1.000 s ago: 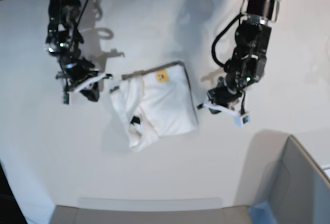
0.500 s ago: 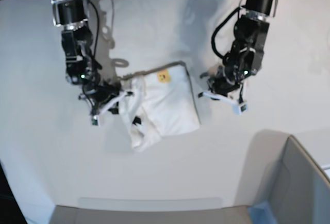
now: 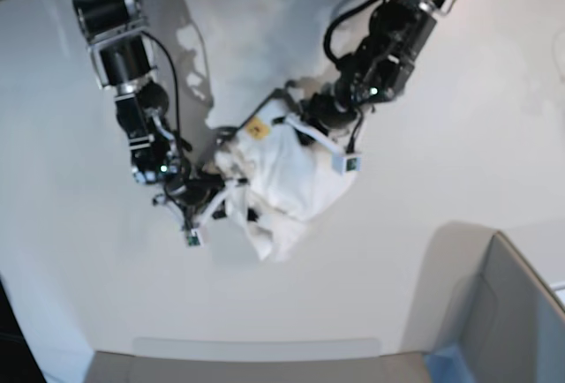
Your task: Layout the t-shirt on the table in an organized manner, then fold the t-shirt properly
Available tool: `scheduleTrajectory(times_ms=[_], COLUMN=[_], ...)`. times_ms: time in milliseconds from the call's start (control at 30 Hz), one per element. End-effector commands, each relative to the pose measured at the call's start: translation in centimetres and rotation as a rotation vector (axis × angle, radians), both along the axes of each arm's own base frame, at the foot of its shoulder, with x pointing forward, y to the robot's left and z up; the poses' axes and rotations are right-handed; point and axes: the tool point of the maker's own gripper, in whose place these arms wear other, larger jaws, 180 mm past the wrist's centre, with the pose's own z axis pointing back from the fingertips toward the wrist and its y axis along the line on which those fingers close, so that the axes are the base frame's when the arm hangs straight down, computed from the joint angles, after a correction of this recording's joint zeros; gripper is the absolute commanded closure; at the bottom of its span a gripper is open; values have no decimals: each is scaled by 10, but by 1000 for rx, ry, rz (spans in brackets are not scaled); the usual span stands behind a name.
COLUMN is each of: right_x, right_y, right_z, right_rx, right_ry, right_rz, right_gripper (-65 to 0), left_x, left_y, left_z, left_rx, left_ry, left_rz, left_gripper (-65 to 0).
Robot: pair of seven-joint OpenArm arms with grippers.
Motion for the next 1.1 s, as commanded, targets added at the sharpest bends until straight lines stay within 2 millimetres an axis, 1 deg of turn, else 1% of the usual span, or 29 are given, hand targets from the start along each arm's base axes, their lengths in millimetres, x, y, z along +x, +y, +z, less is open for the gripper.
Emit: scheduleTrajectory(times_ms=[0, 67, 133, 200, 267, 300, 367, 433, 467, 567, 633, 667, 700, 767, 833, 867, 933, 1000, 1033, 1067], right_x=[20, 27, 35, 38, 35, 33, 28, 18, 11, -12, -29, -36, -43, -54, -59, -61, -63, -57, -53, -50], right_y=[11, 20, 19, 17, 16, 11, -3, -16, -23, -36, -33, -27, -14, 9, 28, 34, 46, 48, 47, 43], right_z=[32, 44, 55, 62, 67, 67, 73, 78, 80, 77, 70, 67, 66, 69, 85, 92, 107, 115, 111, 103], right_rx=[30, 40, 29, 3, -27, -34, -36, -21, -10, 23, 30, 33, 37, 47, 68, 74, 92, 90, 81, 71], right_ry=[-85, -110, -136, -163, -191, -197, -226, -247, -257, -258, -245, -239, -239, -252, -291, -310, -345, -365, -354, -335], right_rz=[21, 31, 32, 38, 45, 23, -53, -121, -152, -199, -191, -171, -129, -55, -6, 12, 41, 49, 46, 36], right_gripper=[0, 0, 0, 0, 0, 0, 0, 0, 0, 0, 0, 0, 0, 0, 0, 0, 0, 0, 0, 0], left_x=[0, -8, -17, -23, -37, -40, -37, -32, -30, -15, -5, 1, 8, 22, 35, 41, 59, 70, 75, 79], left_y=[-7, -10, -12, -17, -22, -24, -19, -9, -2, 20, 35, 42, 51, 70, 88, 94, 98, 91, 82, 71], left_z=[13, 15, 16, 24, 27, 31, 46, 61, 65, 70, 76, 78, 83, 94, 104, 109, 121, 118, 118, 118], left_rx=[-26, -37, -43, -55, -68, -75, -94, -110, -114, -107, -102, -99, -96, -91, -93, -94, -92, -86, -83, -77], left_ry=[-31, -13, 9, 17, 48, 47, 24, -12, -23, -51, -75, -86, -106, -145, -181, -202, -267, -286, -294, -303], left_rz=[-20, -35, -60, -89, -125, -134, -124, -90, -63, 10, 57, 79, 104, 164, 222, 243, 267, 261, 239, 202], left_gripper=[0, 0, 0, 0, 0, 0, 0, 0, 0, 0, 0, 0, 0, 0, 0, 0, 0, 0, 0, 0])
